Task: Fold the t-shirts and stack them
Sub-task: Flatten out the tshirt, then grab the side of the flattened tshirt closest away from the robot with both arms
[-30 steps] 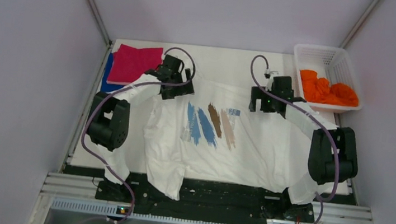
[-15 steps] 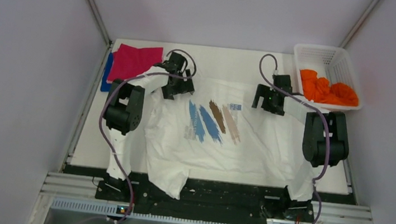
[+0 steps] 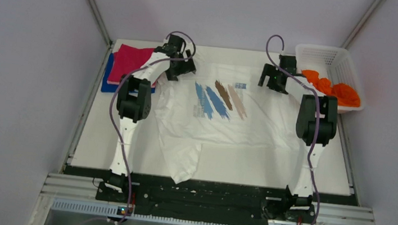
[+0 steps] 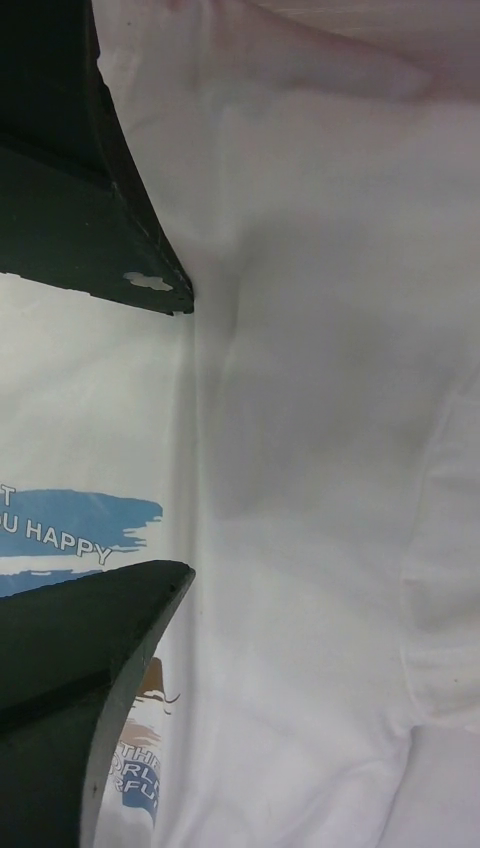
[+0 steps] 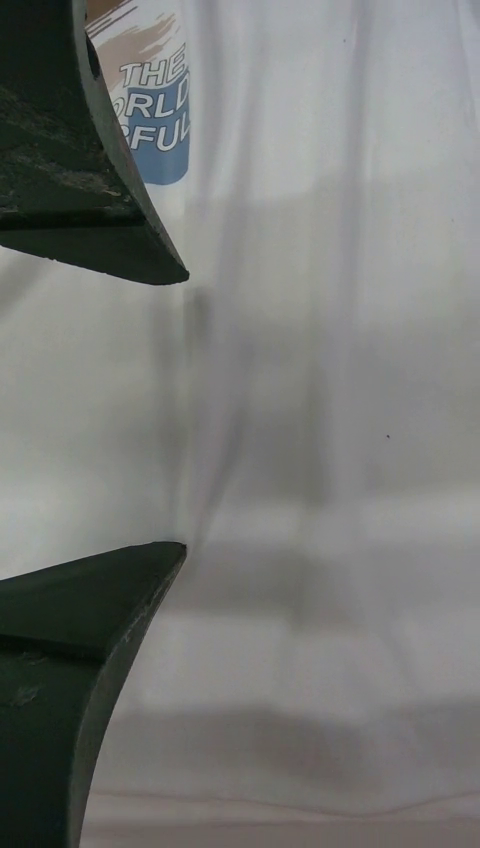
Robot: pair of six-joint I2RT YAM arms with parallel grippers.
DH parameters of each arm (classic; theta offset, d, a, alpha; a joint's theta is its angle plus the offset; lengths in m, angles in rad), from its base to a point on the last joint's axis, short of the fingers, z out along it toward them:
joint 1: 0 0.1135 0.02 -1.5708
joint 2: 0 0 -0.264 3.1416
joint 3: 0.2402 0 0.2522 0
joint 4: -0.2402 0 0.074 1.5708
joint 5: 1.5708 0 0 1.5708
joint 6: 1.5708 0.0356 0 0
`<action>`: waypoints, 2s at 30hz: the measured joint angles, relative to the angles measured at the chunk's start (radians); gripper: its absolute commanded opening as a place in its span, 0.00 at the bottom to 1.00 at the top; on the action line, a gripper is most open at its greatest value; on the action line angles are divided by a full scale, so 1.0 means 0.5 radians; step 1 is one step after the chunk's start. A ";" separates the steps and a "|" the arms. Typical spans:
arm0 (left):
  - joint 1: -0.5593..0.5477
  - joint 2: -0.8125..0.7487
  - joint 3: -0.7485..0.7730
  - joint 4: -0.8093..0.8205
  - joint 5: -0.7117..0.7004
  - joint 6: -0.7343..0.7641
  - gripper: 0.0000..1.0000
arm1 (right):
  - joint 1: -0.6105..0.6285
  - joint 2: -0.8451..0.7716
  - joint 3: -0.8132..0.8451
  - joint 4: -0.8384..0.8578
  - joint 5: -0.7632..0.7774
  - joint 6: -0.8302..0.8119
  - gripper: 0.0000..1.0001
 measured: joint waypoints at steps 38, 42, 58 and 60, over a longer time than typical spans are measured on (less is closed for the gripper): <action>-1.512 -2.583 -2.817 -0.182 -0.269 -0.542 0.73 | 0.005 -2.436 -1.914 0.006 0.558 0.631 0.99; -1.562 -2.461 -2.831 -0.128 -0.294 -0.626 0.71 | -0.007 -2.374 -1.919 -0.021 0.579 0.686 0.99; -1.616 -1.679 -2.439 -0.160 -0.536 -0.699 0.00 | -0.241 -2.477 -2.055 -0.164 0.618 0.881 0.95; -1.626 -1.686 -2.444 -0.182 -0.575 -0.748 0.00 | -0.243 -2.478 -2.077 -0.172 0.602 0.896 0.91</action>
